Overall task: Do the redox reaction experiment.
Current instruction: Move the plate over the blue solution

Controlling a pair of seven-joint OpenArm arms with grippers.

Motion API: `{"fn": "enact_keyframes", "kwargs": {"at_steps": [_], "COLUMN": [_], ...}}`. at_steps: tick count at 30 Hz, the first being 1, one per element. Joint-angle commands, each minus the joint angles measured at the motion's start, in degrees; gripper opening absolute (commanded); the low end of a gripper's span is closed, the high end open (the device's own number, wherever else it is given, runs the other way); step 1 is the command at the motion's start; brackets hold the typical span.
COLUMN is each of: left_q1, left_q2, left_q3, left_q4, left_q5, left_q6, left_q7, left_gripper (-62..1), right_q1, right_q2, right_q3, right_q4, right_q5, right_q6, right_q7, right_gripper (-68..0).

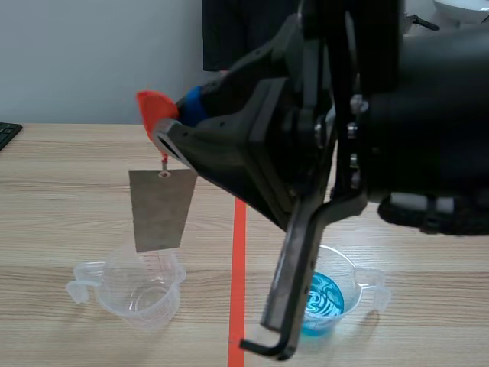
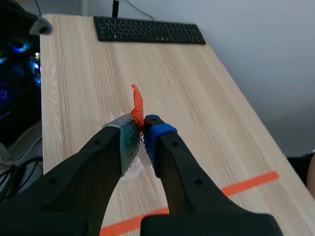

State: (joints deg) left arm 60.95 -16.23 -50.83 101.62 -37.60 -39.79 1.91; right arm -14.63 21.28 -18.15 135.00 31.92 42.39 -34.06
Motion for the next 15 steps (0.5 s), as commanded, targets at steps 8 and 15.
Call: {"fn": "enact_keyframes", "kwargs": {"at_steps": [8,15], "left_q1": [-2.1,-2.1], "left_q2": [-0.7,-3.0], "left_q3": [-0.7,-0.6], "left_q4": [1.0,1.0], "left_q5": [-0.8,-0.8], "left_q6": [-0.1,-0.1], "left_q7": [-0.3,-0.4], "left_gripper": [1.4,1.4], "right_q1": [-1.0,-1.0], "right_q2": [-0.2,-0.2], "right_q3": [8.7,16.4], "right_q4": [0.3,0.3], "right_q5": [10.6,17.7], "right_q6": [-0.6,-0.5], "right_q7": [-8.9,-13.7], "right_gripper": [-65.8,-65.8]}}
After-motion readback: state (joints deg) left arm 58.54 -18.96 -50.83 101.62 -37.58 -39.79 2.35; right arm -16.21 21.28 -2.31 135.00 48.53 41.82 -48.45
